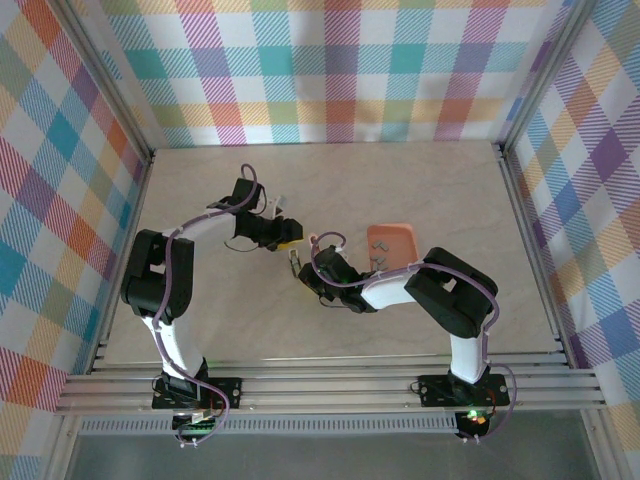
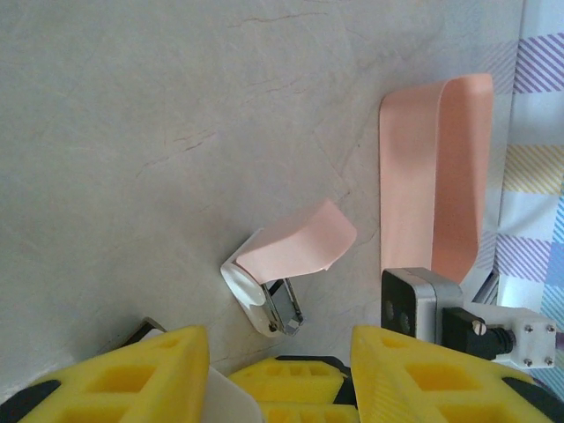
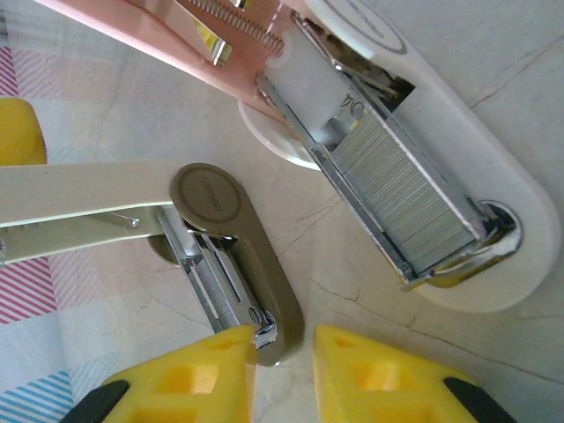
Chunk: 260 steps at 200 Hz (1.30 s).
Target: Load the staples into the stapler
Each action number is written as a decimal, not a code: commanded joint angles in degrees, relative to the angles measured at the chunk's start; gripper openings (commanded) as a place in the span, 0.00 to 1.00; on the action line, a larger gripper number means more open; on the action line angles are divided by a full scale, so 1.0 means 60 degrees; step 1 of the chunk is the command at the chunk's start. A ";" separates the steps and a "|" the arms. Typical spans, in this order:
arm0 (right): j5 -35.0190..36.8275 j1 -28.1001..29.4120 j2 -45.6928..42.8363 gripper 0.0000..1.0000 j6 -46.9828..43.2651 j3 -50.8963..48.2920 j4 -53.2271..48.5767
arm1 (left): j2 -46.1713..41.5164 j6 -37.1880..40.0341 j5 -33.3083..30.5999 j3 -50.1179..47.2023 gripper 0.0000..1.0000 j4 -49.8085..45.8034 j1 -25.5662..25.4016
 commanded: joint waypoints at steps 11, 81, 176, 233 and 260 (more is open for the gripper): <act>0.0192 -0.0042 -0.0033 0.25 -0.0107 -0.0160 -0.0101 | -0.0407 0.0315 0.0353 -0.0084 0.46 -0.0151 -0.0194; 0.0245 -0.0037 -0.0101 0.25 -0.0159 -0.0204 -0.0195 | -0.0421 0.0521 0.0353 -0.0102 0.46 -0.0376 -0.0283; 0.0256 -0.0059 -0.0154 0.24 -0.0200 -0.0245 -0.0220 | -0.0550 0.0696 0.0291 -0.0408 0.43 -0.0559 -0.0341; 0.0234 -0.0057 -0.0705 0.27 -0.0506 -0.0420 -0.0386 | -0.0797 0.0384 0.0044 -0.0581 0.46 -0.0503 -0.0327; -0.0088 -0.0111 -0.1260 0.33 -0.1087 -0.0371 -0.0931 | -0.1109 -0.0143 -0.0326 -0.0801 0.49 -0.0295 -0.0285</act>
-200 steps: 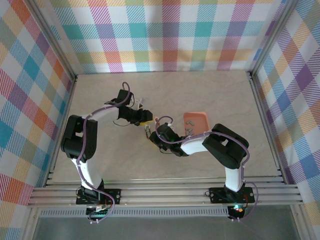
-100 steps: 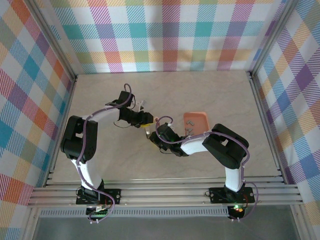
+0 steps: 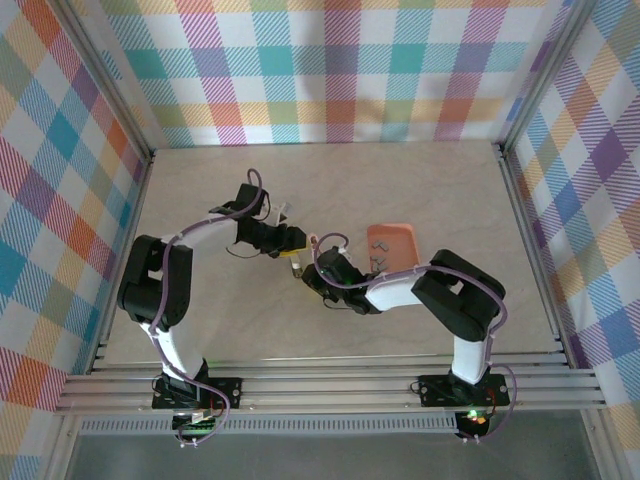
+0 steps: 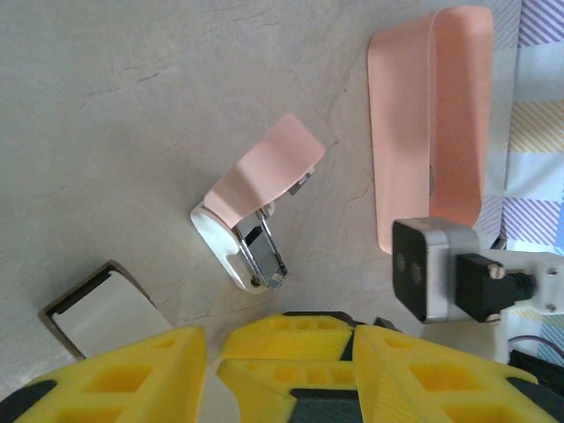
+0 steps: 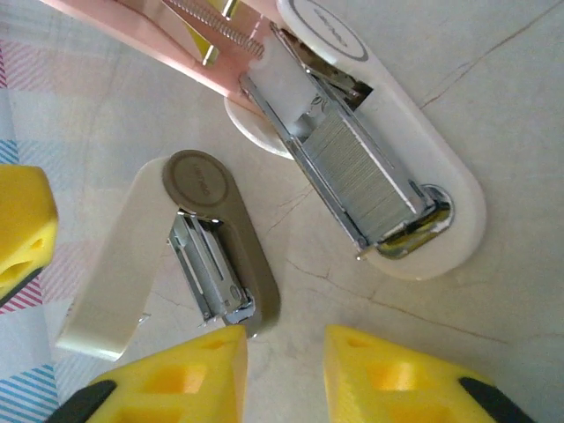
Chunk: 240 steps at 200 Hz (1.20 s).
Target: Load the staples into the stapler
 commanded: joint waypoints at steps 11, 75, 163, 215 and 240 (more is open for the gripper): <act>-0.0493 -0.0190 -0.0857 0.35 -0.0952 -0.0112 -0.0458 | -0.0691 -0.0814 -0.0437 -0.0369 0.49 0.0056 0.0047; -0.3259 -0.1266 -0.1381 0.39 -0.2225 0.0954 -0.2358 | -0.1380 -0.2811 -0.0853 -0.1253 0.52 0.0565 0.0136; -0.5226 -0.1768 0.0161 0.40 -0.3274 0.3881 -0.5376 | -0.1929 -0.3845 -0.1086 -0.2356 0.50 0.1207 0.0805; -0.5369 -0.1775 0.0711 0.39 -0.3339 0.4386 -0.5628 | -0.2088 -0.3864 -0.1076 -0.2773 0.49 0.1324 0.1201; -0.5416 -0.1768 0.0907 0.39 -0.3331 0.4508 -0.5685 | -0.2080 -0.3723 -0.1079 -0.2785 0.49 0.1260 0.1264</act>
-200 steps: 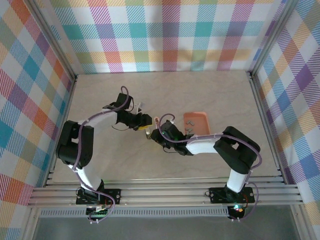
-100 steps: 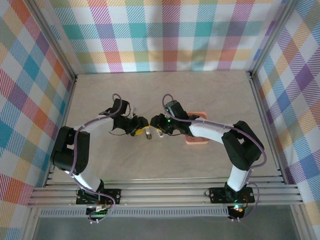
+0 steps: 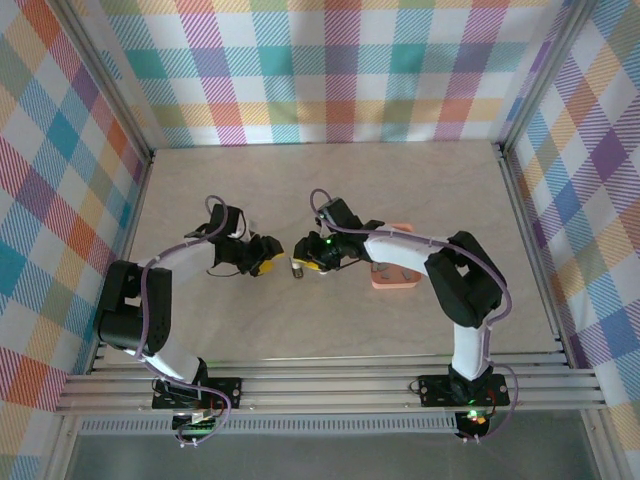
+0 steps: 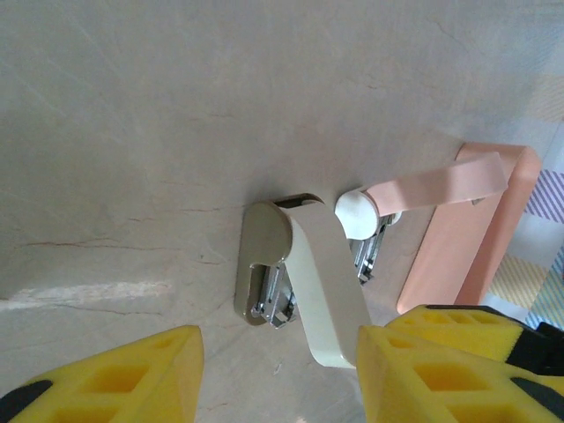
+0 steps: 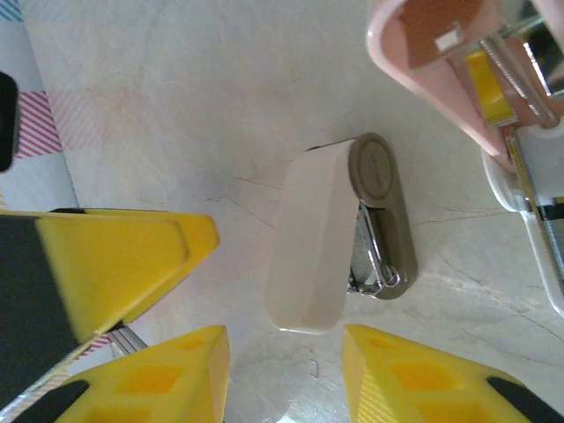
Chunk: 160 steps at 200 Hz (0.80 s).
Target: Load the staples into the stapler
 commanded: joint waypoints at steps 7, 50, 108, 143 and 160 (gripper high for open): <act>-0.0254 0.0025 0.0298 0.39 -0.0190 0.0416 -0.0318 | -0.0259 0.0092 -0.0011 -0.0107 0.49 -0.0056 0.0137; -0.0360 0.0039 0.0529 0.38 -0.0121 0.0446 -0.0327 | -0.0183 0.0258 0.0040 -0.0057 0.48 -0.0132 0.0138; -0.0228 0.0090 0.0695 0.32 -0.0089 0.0234 -0.0360 | -0.0066 0.0410 0.0042 0.0086 0.48 -0.0228 0.0134; -0.0220 0.0128 0.0829 0.30 -0.0111 0.0154 -0.0431 | -0.0002 0.0459 0.0040 0.0121 0.48 -0.0267 0.0138; -0.0193 0.0161 0.0894 0.29 -0.0160 0.0160 -0.0522 | 0.0006 0.0475 0.0062 0.0133 0.48 -0.0281 0.0135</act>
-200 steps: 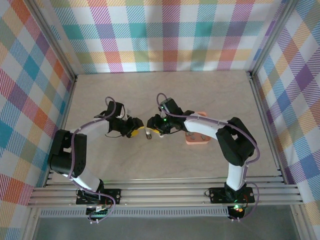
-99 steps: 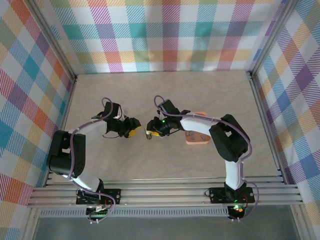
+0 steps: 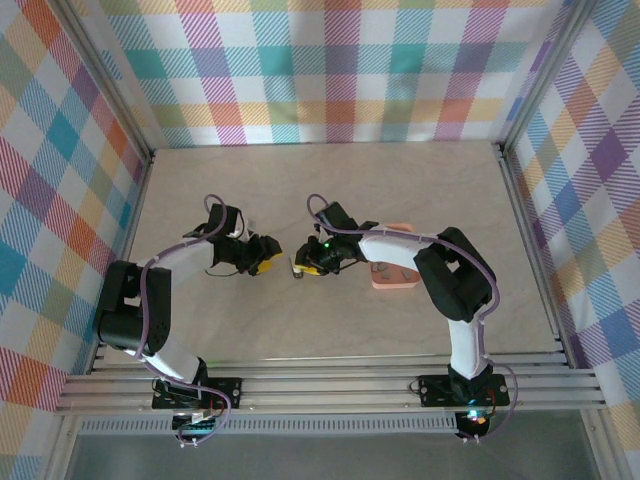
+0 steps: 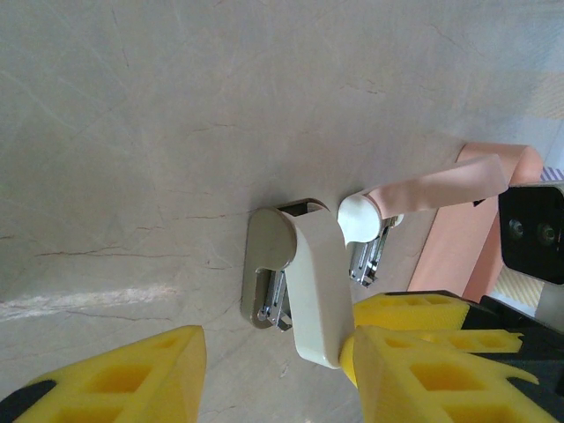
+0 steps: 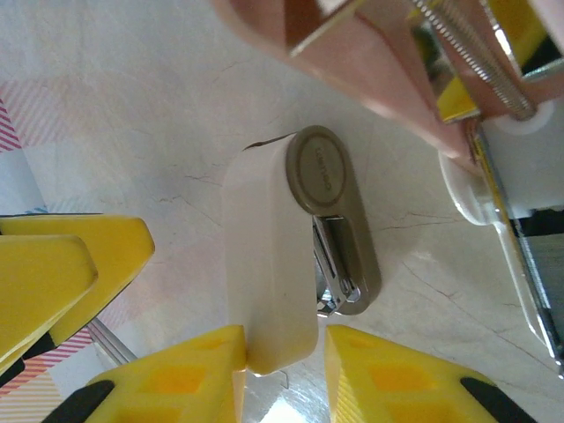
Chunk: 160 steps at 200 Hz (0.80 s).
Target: Load the staples into the stapler
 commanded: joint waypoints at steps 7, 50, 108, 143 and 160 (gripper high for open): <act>0.0001 0.0094 0.0295 0.29 -0.0202 -0.0036 -0.0371 | -0.0004 0.0181 0.0060 0.0104 0.48 -0.0281 0.0064; 0.0162 0.0142 0.0405 0.27 -0.0290 -0.0244 -0.0543 | 0.0031 0.0227 0.0066 0.0099 0.47 -0.0271 0.0065; 0.0412 0.0171 0.0609 0.25 -0.0368 -0.0475 -0.0688 | 0.0060 0.0266 0.0048 0.0067 0.47 -0.0280 0.0073; 0.0781 0.0170 0.0679 0.23 -0.0390 -0.0759 -0.0744 | 0.0046 0.0327 0.0014 0.0058 0.47 -0.0315 0.0069; 0.0752 0.0177 0.0755 0.23 -0.0397 -0.0820 -0.0683 | 0.0017 0.0340 -0.0008 0.0020 0.47 -0.0341 0.0071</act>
